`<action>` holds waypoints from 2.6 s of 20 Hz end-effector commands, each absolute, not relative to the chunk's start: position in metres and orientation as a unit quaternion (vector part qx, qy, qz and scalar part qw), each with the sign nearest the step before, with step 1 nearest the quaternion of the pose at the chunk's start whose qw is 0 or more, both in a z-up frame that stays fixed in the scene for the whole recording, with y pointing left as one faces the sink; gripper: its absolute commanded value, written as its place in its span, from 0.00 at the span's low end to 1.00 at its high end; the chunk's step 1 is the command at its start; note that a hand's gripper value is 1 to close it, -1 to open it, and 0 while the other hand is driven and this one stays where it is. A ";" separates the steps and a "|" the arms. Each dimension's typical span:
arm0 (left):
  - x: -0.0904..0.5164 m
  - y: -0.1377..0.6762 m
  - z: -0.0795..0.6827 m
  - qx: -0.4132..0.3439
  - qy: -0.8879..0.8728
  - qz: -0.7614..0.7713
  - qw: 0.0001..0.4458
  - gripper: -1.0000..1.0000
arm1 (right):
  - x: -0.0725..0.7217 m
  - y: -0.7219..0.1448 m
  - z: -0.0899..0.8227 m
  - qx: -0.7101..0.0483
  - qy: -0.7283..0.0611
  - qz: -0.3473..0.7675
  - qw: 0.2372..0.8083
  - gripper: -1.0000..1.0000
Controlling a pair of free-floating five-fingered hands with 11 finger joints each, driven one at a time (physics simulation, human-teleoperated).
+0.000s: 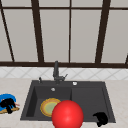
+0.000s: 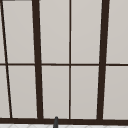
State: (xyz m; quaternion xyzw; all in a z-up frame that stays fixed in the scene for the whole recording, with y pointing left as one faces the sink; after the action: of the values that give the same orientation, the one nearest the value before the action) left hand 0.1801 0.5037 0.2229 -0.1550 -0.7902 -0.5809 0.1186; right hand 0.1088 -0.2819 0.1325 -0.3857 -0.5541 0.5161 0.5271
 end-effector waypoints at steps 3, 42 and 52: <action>0.185 0.489 0.252 -0.173 -0.787 -0.582 0.110 1.00 | 0.109 -0.282 0.132 -0.386 -0.554 0.516 0.527 0.50; 0.183 0.345 0.329 -0.165 -0.782 -0.587 0.132 0.00 | 0.109 -0.282 0.132 -0.386 -0.554 0.516 0.527 0.50; 0.136 0.296 0.296 -0.189 -0.760 -0.602 0.154 0.00 | 0.109 -0.282 0.132 -0.386 -0.554 0.516 0.527 0.50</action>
State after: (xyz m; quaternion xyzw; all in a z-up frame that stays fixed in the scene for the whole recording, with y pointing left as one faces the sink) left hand 0.1433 0.3106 0.3075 -0.1923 -0.7745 -0.5872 0.1359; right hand 0.1088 -0.2819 0.1325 -0.3857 -0.5541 0.5161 0.5271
